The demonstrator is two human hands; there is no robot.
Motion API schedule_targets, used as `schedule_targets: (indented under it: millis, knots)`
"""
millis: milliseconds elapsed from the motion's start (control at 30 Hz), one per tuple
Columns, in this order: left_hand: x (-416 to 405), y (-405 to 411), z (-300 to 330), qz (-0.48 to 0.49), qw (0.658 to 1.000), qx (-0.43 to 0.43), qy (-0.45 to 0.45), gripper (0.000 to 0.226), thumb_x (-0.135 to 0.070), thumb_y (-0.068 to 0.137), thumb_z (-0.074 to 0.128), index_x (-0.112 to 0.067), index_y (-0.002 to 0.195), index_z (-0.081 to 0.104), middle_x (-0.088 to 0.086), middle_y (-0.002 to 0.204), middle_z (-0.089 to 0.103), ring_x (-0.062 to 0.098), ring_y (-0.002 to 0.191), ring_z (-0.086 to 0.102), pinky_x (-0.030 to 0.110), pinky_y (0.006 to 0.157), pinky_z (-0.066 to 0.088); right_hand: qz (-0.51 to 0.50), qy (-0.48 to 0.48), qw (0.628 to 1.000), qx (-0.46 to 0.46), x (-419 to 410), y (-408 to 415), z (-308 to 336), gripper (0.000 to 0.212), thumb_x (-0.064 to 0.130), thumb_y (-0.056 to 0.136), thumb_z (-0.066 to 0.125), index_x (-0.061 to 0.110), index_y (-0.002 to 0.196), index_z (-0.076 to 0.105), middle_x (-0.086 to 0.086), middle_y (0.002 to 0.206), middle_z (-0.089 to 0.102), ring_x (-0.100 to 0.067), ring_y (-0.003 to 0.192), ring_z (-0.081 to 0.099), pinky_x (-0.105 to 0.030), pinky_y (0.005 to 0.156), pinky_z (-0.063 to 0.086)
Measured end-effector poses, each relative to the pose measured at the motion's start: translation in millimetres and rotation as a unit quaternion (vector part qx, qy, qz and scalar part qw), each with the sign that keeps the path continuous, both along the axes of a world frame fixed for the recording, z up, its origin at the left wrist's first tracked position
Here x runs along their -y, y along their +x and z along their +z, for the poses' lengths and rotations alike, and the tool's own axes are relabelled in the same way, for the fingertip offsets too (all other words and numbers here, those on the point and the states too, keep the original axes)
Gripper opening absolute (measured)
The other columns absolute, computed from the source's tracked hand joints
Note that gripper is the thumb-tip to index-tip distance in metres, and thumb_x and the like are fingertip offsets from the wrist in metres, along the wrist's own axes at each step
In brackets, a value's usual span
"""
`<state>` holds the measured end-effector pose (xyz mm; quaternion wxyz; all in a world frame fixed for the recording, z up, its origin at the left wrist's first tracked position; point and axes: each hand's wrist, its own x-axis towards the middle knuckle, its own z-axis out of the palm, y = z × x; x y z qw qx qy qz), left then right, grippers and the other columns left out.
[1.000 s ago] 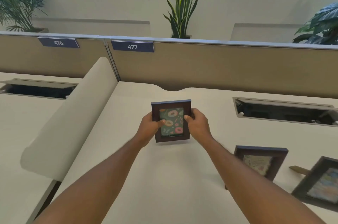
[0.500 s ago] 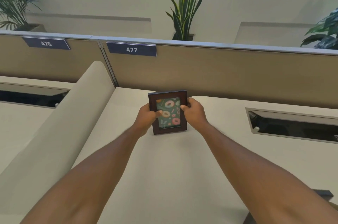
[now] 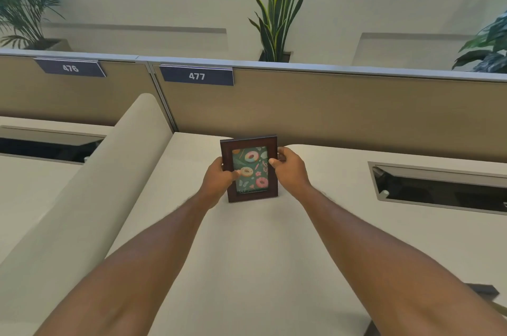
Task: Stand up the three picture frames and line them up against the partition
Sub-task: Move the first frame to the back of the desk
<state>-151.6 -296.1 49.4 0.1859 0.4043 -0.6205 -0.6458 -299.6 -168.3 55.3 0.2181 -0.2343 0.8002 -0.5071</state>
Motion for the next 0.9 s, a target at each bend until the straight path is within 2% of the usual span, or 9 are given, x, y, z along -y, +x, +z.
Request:
schedule_targets:
  millis: [67,167,267,333,433,533,700,833,900]
  knots:
    - [-6.1,7.6,-5.1,0.013,0.999,0.038,-0.025,0.05,-0.008,0.089,0.071,-0.014,0.133,0.049,0.009,0.126,0.065,0.026,0.111,0.066,0.039,0.085,0.06,-0.013,0.001,1.0,0.004,-6.8,5.2,1.4,0.038,0.021,0.092,0.062,0.014,0.129,0.056,0.001,0.113,0.062,-0.018,0.103,0.058,-0.023,0.077,0.042]
    - [-25.8,24.4,-13.9,0.043,0.99,0.104,-0.081,0.067,-0.013,0.089,0.071,-0.014,0.147,0.037,0.013,0.144,0.052,0.031,0.126,0.056,0.039,0.09,0.056,-0.018,-0.005,1.0,0.012,-24.3,20.4,2.9,0.039,0.02,0.093,0.061,0.013,0.131,0.055,-0.004,0.119,0.062,-0.022,0.108,0.059,-0.025,0.079,0.042]
    - [-55.4,43.1,-21.1,0.078,0.972,0.162,-0.153,0.073,-0.015,0.086,0.073,-0.011,0.149,0.037,0.014,0.151,0.047,0.032,0.136,0.048,0.044,0.108,0.046,-0.019,-0.01,1.0,0.006,-49.1,42.9,4.0,0.038,0.02,0.094,0.06,0.011,0.131,0.055,-0.005,0.124,0.061,-0.02,0.11,0.058,-0.023,0.081,0.042]
    - [-82.0,55.0,-23.5,0.087,0.964,0.171,-0.181,0.072,-0.012,0.084,0.071,-0.009,0.148,0.04,0.013,0.151,0.048,0.03,0.138,0.046,0.042,0.112,0.041,-0.027,-0.027,0.999,-0.004,-67.1,60.1,5.7,0.036,0.02,0.095,0.058,0.012,0.13,0.056,-0.004,0.127,0.061,-0.015,0.108,0.056,-0.022,0.082,0.041]
    - [-125.1,67.8,-23.9,0.098,0.962,0.159,-0.202,0.064,-0.009,0.083,0.066,-0.01,0.144,0.045,0.01,0.147,0.051,0.028,0.136,0.047,0.042,0.112,0.041,-0.027,-0.055,0.998,-0.028,-96.1,83.9,11.8,0.033,0.018,0.096,0.057,0.012,0.128,0.059,-0.002,0.126,0.062,-0.01,0.106,0.055,-0.018,0.083,0.041]
    - [-164.3,74.0,-21.4,0.099,0.965,0.129,-0.203,0.058,-0.005,0.084,0.06,-0.012,0.14,0.049,0.008,0.143,0.055,0.026,0.134,0.049,0.042,0.112,0.042,-0.013,-0.073,0.996,-0.04,-125.3,102.4,19.2,0.031,0.016,0.095,0.057,0.012,0.126,0.06,0.001,0.122,0.063,-0.009,0.106,0.057,-0.009,0.079,0.039]
    - [-223.7,76.9,-14.1,0.066,0.974,0.087,-0.198,0.051,-0.001,0.084,0.057,-0.014,0.134,0.055,0.002,0.133,0.061,0.018,0.123,0.056,0.039,0.105,0.048,0.022,-0.09,0.995,-0.045,-179.7,125.5,24.2,0.031,0.019,0.096,0.057,0.018,0.127,0.06,0.011,0.118,0.062,-0.001,0.106,0.057,-0.007,0.079,0.04]
    - [-265.7,75.8,-10.0,0.032,0.982,0.06,-0.178,0.045,0.0,0.081,0.054,-0.021,0.119,0.061,-0.006,0.116,0.067,0.013,0.111,0.062,0.026,0.09,0.05,0.06,-0.111,0.991,-0.042,-230.6,134.8,17.6,0.027,0.018,0.094,0.059,0.021,0.121,0.063,0.016,0.114,0.064,0.006,0.106,0.057,-0.014,0.086,0.047]
    - [-283.5,74.9,-10.7,0.014,0.985,0.05,-0.164,0.044,0.002,0.079,0.053,-0.023,0.113,0.061,-0.009,0.109,0.068,0.012,0.108,0.064,0.025,0.088,0.052,0.081,-0.117,0.989,-0.05,-253.2,138.1,13.5,0.025,0.019,0.094,0.059,0.025,0.119,0.064,0.02,0.111,0.065,0.006,0.107,0.057,-0.011,0.083,0.047]
